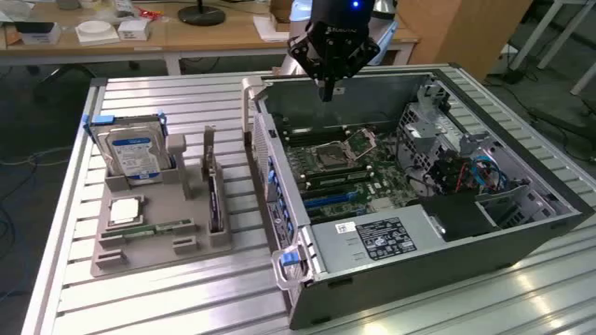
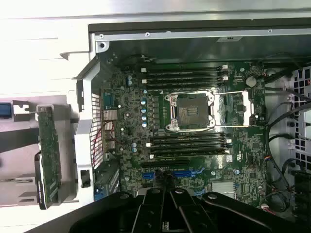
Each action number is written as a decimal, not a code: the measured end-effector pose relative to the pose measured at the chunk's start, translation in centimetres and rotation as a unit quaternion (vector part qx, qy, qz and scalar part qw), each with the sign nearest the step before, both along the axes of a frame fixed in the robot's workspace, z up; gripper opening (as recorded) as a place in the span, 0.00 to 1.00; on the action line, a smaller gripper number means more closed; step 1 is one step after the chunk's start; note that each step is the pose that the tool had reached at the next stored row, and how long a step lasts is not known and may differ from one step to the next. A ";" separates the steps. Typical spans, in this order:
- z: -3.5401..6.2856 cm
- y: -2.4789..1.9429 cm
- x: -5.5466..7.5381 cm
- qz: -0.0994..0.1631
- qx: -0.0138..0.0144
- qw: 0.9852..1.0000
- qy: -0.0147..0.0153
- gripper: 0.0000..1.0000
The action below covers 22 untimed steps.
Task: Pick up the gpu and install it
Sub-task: 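Reach for the gpu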
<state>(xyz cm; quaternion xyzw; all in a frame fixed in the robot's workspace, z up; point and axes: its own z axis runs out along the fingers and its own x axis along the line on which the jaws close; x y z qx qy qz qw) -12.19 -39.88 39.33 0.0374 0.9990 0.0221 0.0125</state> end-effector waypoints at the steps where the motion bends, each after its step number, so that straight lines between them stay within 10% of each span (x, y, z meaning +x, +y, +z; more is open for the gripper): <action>1: 0.00 0.00 0.0 0.000 0.000 1.000 0.000 0.10; 22: 0.00 0.00 -2.3 0.000 0.000 1.000 0.000 0.10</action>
